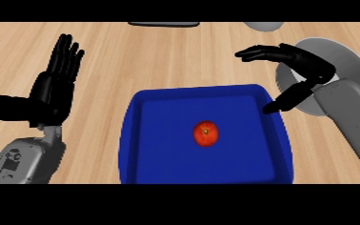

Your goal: Pick the tomato from the tray and place it in the pot

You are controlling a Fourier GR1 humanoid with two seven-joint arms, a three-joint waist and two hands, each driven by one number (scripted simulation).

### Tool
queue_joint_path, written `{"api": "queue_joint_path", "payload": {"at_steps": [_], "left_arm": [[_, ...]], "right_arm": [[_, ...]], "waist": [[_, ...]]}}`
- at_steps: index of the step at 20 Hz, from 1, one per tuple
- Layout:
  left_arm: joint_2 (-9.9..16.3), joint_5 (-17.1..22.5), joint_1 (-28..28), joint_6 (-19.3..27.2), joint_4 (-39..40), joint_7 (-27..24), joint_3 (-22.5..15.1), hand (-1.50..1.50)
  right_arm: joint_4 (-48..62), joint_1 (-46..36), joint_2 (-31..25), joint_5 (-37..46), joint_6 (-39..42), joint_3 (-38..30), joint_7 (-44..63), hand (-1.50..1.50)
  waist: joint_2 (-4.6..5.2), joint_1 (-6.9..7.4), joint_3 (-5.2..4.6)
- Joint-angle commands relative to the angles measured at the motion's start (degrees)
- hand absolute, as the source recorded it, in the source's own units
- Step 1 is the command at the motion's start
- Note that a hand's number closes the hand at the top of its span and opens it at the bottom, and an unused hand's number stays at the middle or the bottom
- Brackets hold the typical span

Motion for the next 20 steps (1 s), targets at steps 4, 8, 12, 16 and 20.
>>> {"api": "queue_joint_path", "payload": {"at_steps": [4, 8, 12, 16, 20], "left_arm": [[0.6, 0.0, -1.1, -0.7, 1.3, 1.6, 1.4, 0.0], [-0.6, -0.3, 0.5, -2.4, 5.0, -3.2, 2.3, 0.0], [-0.1, -0.6, -2.6, -2.2, 5.8, 0.7, 3.4, 0.0], [-0.5, 0.0, 4.0, -4.9, 3.2, -4.5, 4.7, 0.0], [-0.4, -1.7, -0.7, -3.3, 2.9, 0.3, 4.8, 0.0]], "right_arm": [[1.0, -4.6, -3.1, 11.3, 2.6, 8.2, -7.1, -1.5], [-3.4, -6.0, -1.6, 16.3, 0.9, 12.6, -0.4, -1.5], [-3.8, -6.1, 1.3, 19.4, 1.5, 14.0, 3.3, -1.5], [-9.3, -2.2, 1.6, 21.5, 2.6, 14.4, 9.3, -1.5], [-8.6, -3.4, 7.2, 23.5, 6.3, 14.8, 16.2, -1.5]], "waist": [[-0.89, -1.17, -0.12], [-1.1, -2.05, -0.19], [-1.05, -2.07, -0.15], [-1.21, -2.06, -0.17], [-1.09, -1.91, -0.16]]}}
